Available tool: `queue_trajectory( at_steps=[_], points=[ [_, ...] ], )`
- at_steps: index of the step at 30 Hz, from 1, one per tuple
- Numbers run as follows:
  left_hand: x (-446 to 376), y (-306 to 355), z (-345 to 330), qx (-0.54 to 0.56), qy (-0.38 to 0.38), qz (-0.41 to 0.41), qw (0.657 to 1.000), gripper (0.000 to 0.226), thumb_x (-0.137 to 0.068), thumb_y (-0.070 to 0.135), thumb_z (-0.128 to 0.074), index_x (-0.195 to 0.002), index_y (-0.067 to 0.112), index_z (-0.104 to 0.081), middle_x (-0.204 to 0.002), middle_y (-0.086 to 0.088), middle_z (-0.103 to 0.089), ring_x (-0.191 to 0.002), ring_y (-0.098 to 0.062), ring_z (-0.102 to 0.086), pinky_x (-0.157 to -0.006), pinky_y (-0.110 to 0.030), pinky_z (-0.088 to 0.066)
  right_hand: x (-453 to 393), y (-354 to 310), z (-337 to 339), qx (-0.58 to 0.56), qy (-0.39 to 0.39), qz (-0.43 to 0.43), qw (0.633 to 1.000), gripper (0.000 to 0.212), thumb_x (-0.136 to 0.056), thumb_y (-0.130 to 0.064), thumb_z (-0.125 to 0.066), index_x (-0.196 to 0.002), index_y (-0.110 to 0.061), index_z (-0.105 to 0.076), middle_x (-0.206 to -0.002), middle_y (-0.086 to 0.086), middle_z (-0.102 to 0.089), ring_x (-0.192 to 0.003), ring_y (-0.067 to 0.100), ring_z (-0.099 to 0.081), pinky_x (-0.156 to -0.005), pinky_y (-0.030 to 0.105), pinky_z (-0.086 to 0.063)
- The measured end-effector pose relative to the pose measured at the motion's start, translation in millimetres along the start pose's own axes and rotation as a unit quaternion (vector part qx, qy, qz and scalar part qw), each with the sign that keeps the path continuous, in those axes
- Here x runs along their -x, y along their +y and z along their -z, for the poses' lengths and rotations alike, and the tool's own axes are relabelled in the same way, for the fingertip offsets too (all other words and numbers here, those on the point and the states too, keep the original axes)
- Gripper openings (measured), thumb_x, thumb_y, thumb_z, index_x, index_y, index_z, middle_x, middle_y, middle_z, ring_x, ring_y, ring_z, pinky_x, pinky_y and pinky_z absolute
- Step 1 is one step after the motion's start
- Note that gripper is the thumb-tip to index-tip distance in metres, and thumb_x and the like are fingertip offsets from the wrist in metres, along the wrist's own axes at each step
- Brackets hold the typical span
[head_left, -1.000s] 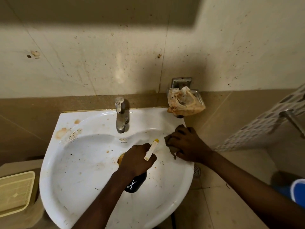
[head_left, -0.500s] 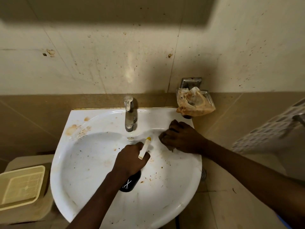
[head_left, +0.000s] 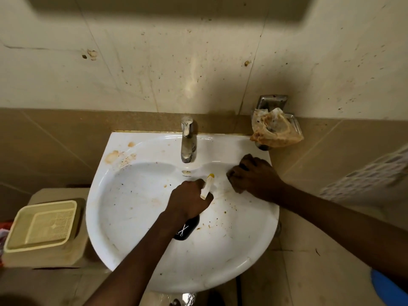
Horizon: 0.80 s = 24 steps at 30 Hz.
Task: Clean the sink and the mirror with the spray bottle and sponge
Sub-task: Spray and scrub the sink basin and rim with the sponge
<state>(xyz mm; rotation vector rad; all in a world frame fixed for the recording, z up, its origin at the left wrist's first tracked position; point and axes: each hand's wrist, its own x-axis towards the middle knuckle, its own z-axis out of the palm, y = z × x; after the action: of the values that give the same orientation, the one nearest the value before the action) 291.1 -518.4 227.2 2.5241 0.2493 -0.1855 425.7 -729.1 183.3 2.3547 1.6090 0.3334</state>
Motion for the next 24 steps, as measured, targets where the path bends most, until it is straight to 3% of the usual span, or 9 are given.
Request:
queue_trajectory(
  at_steps=[2, 5, 8, 11, 13, 16, 19, 21, 24],
  points=[
    [-2.6, 2.8, -1.6, -0.013, 0.009, -0.007, 1.0, 0.029, -0.087, 0.04, -0.051, -0.098, 0.015, -0.059, -0.091, -0.005, -0.067, -0.087, -0.026, -0.062, -0.066, -0.027, -0.037, -14.7, -5.7, -0.8, 0.028, 0.012, -0.013, 0.999, 0.031, -0.096, -0.011, -0.034, -0.123, -0.016, -0.048, -0.111, 0.01, -0.057, -0.105, 0.042, -0.055, -0.068, 0.047, -0.051],
    [-6.7, 3.4, -2.9, -0.031, 0.006, -0.009, 0.999, 0.028, -0.086, 0.038, -0.053, -0.101, 0.016, -0.06, -0.096, -0.006, -0.067, -0.092, -0.026, -0.062, -0.067, -0.027, -0.036, -31.8, -15.4, 0.0, 0.019, -0.002, -0.029, 0.999, 0.042, -0.1, -0.015, -0.014, -0.118, -0.015, -0.052, -0.111, 0.009, -0.058, -0.109, 0.039, -0.054, -0.071, 0.046, -0.047],
    [-5.3, 4.4, -6.0, -0.062, -0.014, -0.026, 0.998, 0.03, -0.087, 0.04, -0.054, -0.1, 0.014, -0.061, -0.096, -0.007, -0.067, -0.094, -0.027, -0.061, -0.07, -0.03, -0.038, -1.7, -22.8, 10.5, -0.031, -0.075, -0.085, 0.993, 0.035, -0.088, -0.03, -0.032, -0.104, -0.017, -0.06, -0.105, 0.006, -0.058, -0.113, 0.039, -0.047, -0.074, 0.044, -0.044],
    [2.1, 8.7, -11.4, -0.08, -0.059, -0.056, 0.993, 0.031, -0.086, 0.043, -0.054, -0.103, 0.018, -0.061, -0.094, -0.006, -0.068, -0.095, -0.026, -0.062, -0.078, -0.033, -0.045, 46.4, -31.4, 29.6, -0.109, -0.074, -0.117, 0.984, 0.026, -0.071, -0.042, -0.048, -0.079, -0.024, -0.065, -0.081, -0.001, -0.059, -0.092, 0.034, -0.053, -0.063, 0.037, -0.041],
    [4.2, 12.6, -14.1, -0.077, -0.083, -0.067, 0.991, 0.032, -0.086, 0.044, -0.052, -0.105, 0.019, -0.059, -0.092, -0.006, -0.067, -0.093, -0.026, -0.062, -0.076, -0.034, -0.046, 57.1, -32.8, 33.1, -0.139, -0.067, -0.157, 0.976, 0.031, -0.066, -0.044, -0.052, -0.086, -0.026, -0.067, -0.084, 0.0, -0.059, -0.085, 0.032, -0.055, -0.059, 0.037, -0.042],
    [1.2, 17.0, -14.8, -0.078, -0.089, -0.078, 0.99, 0.034, -0.087, 0.044, -0.051, -0.107, 0.018, -0.057, -0.093, -0.006, -0.066, -0.092, -0.026, -0.062, -0.07, -0.031, -0.044, 36.8, -23.0, 27.7, -0.158, -0.031, -0.271, 0.949, 0.047, -0.064, -0.036, -0.068, -0.11, -0.024, -0.063, -0.102, 0.008, -0.058, -0.091, 0.035, -0.055, -0.065, 0.041, -0.047],
    [-4.3, 22.0, -11.4, -0.092, -0.06, -0.097, 0.989, 0.034, -0.088, 0.043, -0.051, -0.108, 0.016, -0.057, -0.097, -0.006, -0.066, -0.094, -0.025, -0.061, -0.067, -0.027, -0.036, 16.6, -5.3, 17.9, -0.175, -0.021, -0.359, 0.917, 0.053, -0.068, -0.042, -0.059, -0.119, -0.026, -0.059, -0.109, 0.01, -0.056, -0.097, 0.037, -0.053, -0.074, 0.043, -0.048],
    [-6.2, 25.0, -8.8, -0.094, -0.054, -0.097, 0.989, 0.03, -0.088, 0.042, -0.051, -0.103, 0.017, -0.058, -0.092, -0.005, -0.066, -0.091, -0.025, -0.061, -0.067, -0.026, -0.035, 22.4, -2.5, 11.8, -0.207, -0.039, -0.368, 0.906, 0.056, -0.07, -0.048, -0.049, -0.122, -0.028, -0.056, -0.109, 0.009, -0.055, -0.102, 0.037, -0.053, -0.083, 0.044, -0.045],
    [-5.2, 26.1, -8.6, -0.075, -0.057, -0.09, 0.991, 0.018, -0.086, 0.039, -0.053, -0.082, 0.022, -0.05, -0.067, 0.003, -0.053, -0.076, -0.024, -0.058, -0.062, -0.027, -0.033, 56.9, -28.0, 21.5, -0.222, 0.023, -0.343, 0.912, 0.05, -0.07, -0.042, -0.052, -0.116, -0.023, -0.063, -0.101, 0.008, -0.058, -0.102, 0.028, -0.049, -0.083, 0.039, -0.041]
  ],
)
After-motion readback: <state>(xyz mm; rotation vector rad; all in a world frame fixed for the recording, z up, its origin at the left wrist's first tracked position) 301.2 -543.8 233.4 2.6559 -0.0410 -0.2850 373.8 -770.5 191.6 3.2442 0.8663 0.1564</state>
